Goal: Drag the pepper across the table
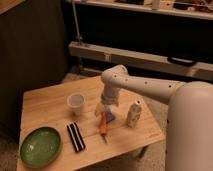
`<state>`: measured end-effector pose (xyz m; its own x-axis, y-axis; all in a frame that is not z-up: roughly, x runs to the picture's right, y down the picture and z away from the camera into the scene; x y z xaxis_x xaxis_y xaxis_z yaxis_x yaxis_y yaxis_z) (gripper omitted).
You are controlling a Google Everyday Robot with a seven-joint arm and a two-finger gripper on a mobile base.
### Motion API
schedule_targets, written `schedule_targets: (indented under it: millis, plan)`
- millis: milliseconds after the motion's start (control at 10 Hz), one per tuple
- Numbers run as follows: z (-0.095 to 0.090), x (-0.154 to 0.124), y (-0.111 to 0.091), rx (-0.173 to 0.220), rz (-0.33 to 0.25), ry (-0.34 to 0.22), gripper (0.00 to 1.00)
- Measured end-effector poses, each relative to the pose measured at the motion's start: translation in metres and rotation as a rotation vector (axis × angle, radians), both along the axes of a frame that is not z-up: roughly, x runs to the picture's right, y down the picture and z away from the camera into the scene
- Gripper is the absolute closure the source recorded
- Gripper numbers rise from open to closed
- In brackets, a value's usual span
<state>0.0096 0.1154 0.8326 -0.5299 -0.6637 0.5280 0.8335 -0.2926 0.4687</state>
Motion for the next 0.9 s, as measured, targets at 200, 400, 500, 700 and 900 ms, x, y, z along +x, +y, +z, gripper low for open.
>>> schedule_targets:
  millis: [200, 400, 500, 700, 900]
  plan:
    - [0.0000, 0.0000, 0.0000, 0.000, 0.000, 0.000, 0.20]
    - [0.0000, 0.0000, 0.0000, 0.000, 0.000, 0.000, 0.20]
    - [0.0000, 0.0000, 0.0000, 0.000, 0.000, 0.000, 0.20]
    - [-0.0002, 0.0000, -0.0001, 0.004, 0.002, 0.002, 0.20]
    - [-0.0042, -0.0048, 0.0025, 0.068, 0.024, 0.041, 0.20]
